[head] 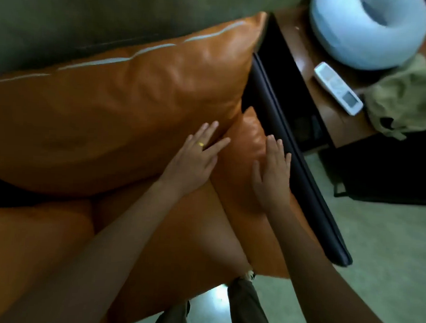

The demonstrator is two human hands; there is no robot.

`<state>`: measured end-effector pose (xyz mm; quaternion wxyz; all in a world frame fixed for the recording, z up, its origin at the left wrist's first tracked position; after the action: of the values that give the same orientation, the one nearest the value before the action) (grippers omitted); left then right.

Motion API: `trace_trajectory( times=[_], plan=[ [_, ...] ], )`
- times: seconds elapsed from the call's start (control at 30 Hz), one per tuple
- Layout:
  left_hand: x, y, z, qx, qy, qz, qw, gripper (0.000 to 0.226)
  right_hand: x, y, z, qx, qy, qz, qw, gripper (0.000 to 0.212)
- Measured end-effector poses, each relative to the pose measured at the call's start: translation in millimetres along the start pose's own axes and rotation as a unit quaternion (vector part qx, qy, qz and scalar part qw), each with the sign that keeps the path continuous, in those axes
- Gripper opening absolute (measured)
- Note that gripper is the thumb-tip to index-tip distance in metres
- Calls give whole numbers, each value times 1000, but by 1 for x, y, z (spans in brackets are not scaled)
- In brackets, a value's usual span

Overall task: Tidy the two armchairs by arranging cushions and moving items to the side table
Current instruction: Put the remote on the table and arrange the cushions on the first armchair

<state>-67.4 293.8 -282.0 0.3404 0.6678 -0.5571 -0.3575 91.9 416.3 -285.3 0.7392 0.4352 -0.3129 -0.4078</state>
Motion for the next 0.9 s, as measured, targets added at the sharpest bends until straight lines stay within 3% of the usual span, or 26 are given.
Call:
trace_trajectory(
  times=[0.1, 0.17, 0.3, 0.43, 0.57, 0.7, 0.77, 0.87, 0.9],
  plan=[
    [-57, -46, -31, 24, -58, 65, 996, 47, 11, 9, -58, 38, -77, 7, 996, 55],
    [-74, -79, -45, -2, -89, 105, 990, 48, 25, 0, -81, 69, -72, 34, 994, 60],
    [-92, -104, -33, -43, -96, 112, 988, 49, 50, -8, -103, 78, -53, 9, 996, 59],
    [-104, -102, -16, -53, -116, 137, 982, 51, 98, -4, -143, 111, -93, -15, 989, 60],
    [-114, -87, 4, -59, -110, 125, 984, 54, 133, 1, -164, 134, -142, -22, 981, 62],
    [-82, -84, -2, -10, -38, 51, 998, 59, 163, 4, -167, 104, -223, -69, 967, 63],
    [-43, -93, -26, -15, -54, 41, 998, 61, 178, -6, -149, 91, -191, -76, 974, 64],
    [21, -128, -67, -40, -199, 113, 973, 61, 202, -45, -119, 121, -78, -29, 989, 74],
    [33, -139, -71, -49, -215, 125, 967, 61, 206, -54, -118, 138, -67, -15, 988, 77]
  ],
)
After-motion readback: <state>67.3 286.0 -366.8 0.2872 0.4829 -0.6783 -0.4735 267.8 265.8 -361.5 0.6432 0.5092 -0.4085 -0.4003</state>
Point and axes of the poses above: each hand's wrist, its own x-axis away from the middle knuckle, its own y-axis out of the back of the hand, z = x × y, the point moved 6 cm from there along -x, towards the middle knuckle, and after that the axes turned 13 degrees about -y, right-handed, at the moved point
